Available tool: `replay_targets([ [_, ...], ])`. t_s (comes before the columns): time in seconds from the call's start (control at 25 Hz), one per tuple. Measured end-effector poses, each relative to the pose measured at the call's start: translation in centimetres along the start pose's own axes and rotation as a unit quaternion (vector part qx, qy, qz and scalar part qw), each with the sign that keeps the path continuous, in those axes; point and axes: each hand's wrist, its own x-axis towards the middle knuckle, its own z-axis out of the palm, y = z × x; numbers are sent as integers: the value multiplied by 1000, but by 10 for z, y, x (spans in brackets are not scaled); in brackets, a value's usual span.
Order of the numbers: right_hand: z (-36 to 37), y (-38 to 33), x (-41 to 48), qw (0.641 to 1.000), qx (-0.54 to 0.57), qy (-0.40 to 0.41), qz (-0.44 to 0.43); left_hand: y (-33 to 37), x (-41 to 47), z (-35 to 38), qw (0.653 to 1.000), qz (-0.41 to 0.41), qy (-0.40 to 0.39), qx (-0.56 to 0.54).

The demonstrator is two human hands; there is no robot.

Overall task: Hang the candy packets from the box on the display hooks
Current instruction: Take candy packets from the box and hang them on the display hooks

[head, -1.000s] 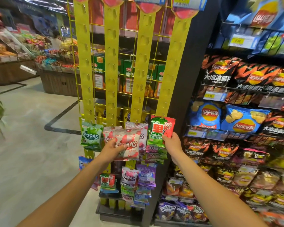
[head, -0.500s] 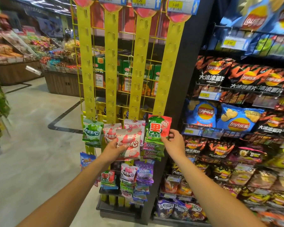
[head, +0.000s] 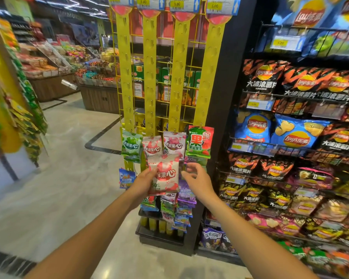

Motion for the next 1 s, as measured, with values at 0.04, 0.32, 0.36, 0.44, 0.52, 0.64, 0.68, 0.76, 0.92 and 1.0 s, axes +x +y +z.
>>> replay_targets([
  [0.04, 6, -3, -6, 1000, 7, -24, 4, 4, -12, 0, 1000, 1, 4, 0],
  [0.32, 43, -19, -11, 997, 7, -80, 10, 15, -34, -20, 999, 29, 36, 21],
  [0.36, 48, -20, -7, 997, 4, -78, 12, 16, -32, -24, 999, 27, 37, 21],
  [0.44, 58, -22, 0, 998, 10, -66, 17, 18, -21, -35, 999, 28, 36, 14],
  [0.52, 67, -27, 10, 999, 15, -47, 24, 19, -3, -47, 999, 17, 39, 1],
  [0.64, 79, -34, 34, 999, 23, -17, 40, 26, 26, -64, 997, 12, 78, -5],
  [0.68, 85, -36, 44, 999, 24, -6, 47, 30, 37, -71, 997, 10, 82, -2],
  [0.76, 99, -41, 65, 998, 19, 27, 61, 36, 62, -87, 997, 16, 77, 16],
  [0.92, 122, -50, 109, 994, 12, 91, 63, 51, 115, -118, 998, 26, 31, 48],
  [1.0, 127, -55, 125, 992, 11, 109, 64, 56, 137, -125, 998, 32, 14, 59],
])
